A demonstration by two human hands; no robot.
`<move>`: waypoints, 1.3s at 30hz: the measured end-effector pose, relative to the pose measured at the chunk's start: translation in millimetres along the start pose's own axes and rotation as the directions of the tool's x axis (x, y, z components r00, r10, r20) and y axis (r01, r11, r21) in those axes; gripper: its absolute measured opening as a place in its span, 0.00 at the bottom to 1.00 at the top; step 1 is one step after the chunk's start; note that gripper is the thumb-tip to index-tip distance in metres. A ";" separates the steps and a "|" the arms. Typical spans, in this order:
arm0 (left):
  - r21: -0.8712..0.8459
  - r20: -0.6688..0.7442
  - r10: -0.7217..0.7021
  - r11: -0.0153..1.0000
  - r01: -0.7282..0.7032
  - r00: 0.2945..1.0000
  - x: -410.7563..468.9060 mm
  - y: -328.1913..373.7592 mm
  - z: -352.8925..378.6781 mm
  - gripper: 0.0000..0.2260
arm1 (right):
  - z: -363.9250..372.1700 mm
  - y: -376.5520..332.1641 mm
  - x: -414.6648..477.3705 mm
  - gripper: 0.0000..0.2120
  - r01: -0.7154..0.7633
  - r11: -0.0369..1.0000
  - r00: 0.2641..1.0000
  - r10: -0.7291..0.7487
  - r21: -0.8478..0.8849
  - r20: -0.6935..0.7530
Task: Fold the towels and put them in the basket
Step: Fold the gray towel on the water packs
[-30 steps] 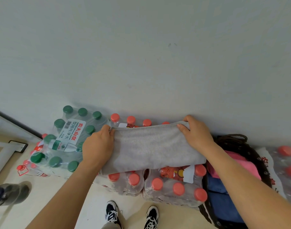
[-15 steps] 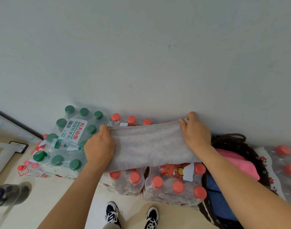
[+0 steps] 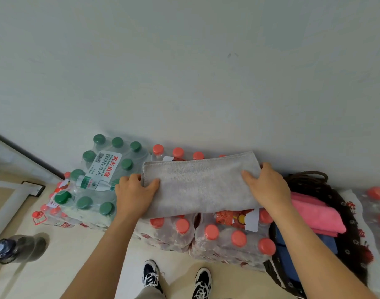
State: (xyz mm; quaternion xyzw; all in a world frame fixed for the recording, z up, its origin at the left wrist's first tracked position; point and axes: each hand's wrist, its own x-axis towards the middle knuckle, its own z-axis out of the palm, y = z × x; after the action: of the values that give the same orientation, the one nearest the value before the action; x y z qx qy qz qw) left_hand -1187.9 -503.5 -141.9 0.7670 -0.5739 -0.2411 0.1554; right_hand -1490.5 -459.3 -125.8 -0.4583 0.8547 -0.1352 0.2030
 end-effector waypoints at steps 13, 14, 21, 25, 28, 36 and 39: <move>-0.219 -0.082 0.286 0.929 -0.297 0.955 -16.5 15.8 -1.9 0.07 | 2.6 -2.3 -26.1 0.16 0.028 0.980 0.997 -0.012 0.195 -0.079; -0.258 -0.070 0.265 0.926 -0.275 0.962 -12.2 17.7 -4.0 0.07 | 1.1 0.5 -30.3 0.16 0.018 0.975 0.996 0.004 0.222 -0.094; 0.037 0.018 0.373 0.927 -0.373 0.928 8.7 28.5 1.2 0.13 | 3.4 24.1 -67.5 0.12 -0.081 0.971 0.970 0.128 0.224 -0.205; 0.220 0.045 0.390 0.894 -0.390 0.920 -2.1 38.4 3.2 0.20 | 3.5 30.2 -67.9 0.11 -0.120 0.984 0.967 0.146 0.133 -0.208; 0.127 0.069 0.342 0.929 -0.348 0.937 -1.8 43.8 4.5 0.22 | 3.1 36.2 -67.5 0.11 -0.160 0.978 0.975 0.177 0.132 -0.134; -0.327 0.098 0.203 0.931 -0.162 0.974 -2.6 43.4 -3.5 0.18 | -4.3 32.8 -71.5 0.14 0.008 0.973 0.989 0.025 0.230 -0.143; -0.247 0.018 0.336 0.914 -0.322 0.942 1.8 43.8 -15.0 0.16 | -2.4 28.9 -68.4 0.17 -0.016 0.983 0.984 0.048 0.182 -0.169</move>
State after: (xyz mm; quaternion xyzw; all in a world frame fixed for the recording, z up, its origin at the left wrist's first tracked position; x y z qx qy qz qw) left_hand -1214.5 -518.5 -107.2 0.6273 -0.6657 -0.3022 0.2684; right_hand -1478.7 -386.1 -120.5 -0.4108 0.8607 -0.2476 0.1706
